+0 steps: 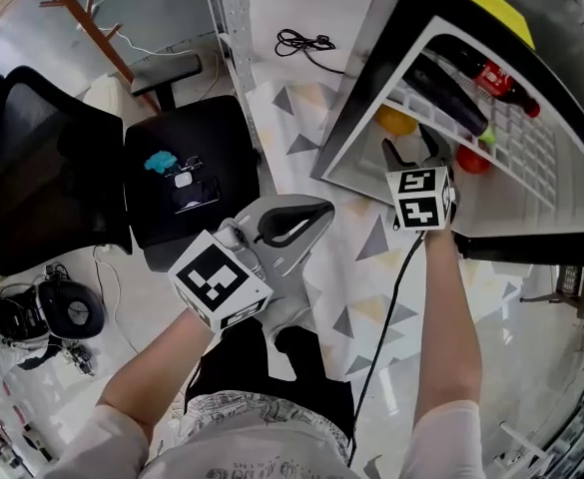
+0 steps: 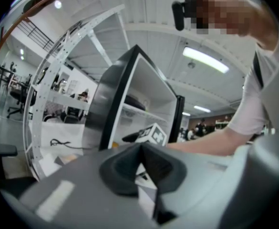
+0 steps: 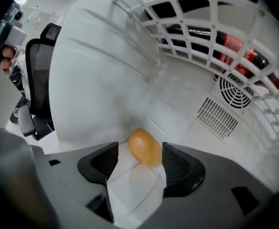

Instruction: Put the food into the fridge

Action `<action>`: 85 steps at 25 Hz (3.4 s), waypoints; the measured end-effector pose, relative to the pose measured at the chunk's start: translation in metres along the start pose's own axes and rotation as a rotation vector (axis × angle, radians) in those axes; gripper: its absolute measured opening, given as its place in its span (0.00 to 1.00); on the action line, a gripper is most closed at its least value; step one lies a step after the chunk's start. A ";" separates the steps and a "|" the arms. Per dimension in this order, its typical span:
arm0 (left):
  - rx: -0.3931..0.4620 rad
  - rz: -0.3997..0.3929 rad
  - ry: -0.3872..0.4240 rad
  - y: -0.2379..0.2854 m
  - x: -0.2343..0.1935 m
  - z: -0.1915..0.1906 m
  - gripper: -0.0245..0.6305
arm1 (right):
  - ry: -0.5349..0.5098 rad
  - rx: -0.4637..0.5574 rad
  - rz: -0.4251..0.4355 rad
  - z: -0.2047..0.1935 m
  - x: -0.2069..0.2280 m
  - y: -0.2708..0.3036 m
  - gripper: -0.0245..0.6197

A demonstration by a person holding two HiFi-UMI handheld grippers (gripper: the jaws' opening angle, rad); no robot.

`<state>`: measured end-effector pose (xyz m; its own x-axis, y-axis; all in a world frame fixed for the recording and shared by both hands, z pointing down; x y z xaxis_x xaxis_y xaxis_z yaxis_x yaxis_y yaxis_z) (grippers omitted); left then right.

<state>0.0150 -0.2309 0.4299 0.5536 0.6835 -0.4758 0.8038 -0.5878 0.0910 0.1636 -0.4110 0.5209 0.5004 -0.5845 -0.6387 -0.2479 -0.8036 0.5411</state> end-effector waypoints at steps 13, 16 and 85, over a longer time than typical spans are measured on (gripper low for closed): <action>-0.051 -0.055 0.001 -0.016 0.037 0.029 0.05 | 0.257 0.079 -0.008 0.027 -0.019 -0.102 0.45; -0.076 -0.060 0.001 -0.023 0.047 0.030 0.05 | 0.308 0.090 0.004 0.031 -0.027 -0.127 0.45; -0.081 -0.138 0.079 -0.057 0.106 0.087 0.05 | 0.646 0.373 -0.025 0.106 -0.024 -0.327 0.04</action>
<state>0.0086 -0.1627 0.2985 0.4496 0.7888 -0.4191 0.8865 -0.4513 0.1017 0.1444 -0.1456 0.3012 0.8690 -0.4753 -0.1377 -0.4373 -0.8678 0.2359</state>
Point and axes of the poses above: the fingertips, and each gripper's own axes: y forward along the fingers, x to its right, z out of its top, the point moved 3 cm from there along -y, backward along the fingers, and after that the axes turned 15 degrees about -y, right-handed, at the moved point
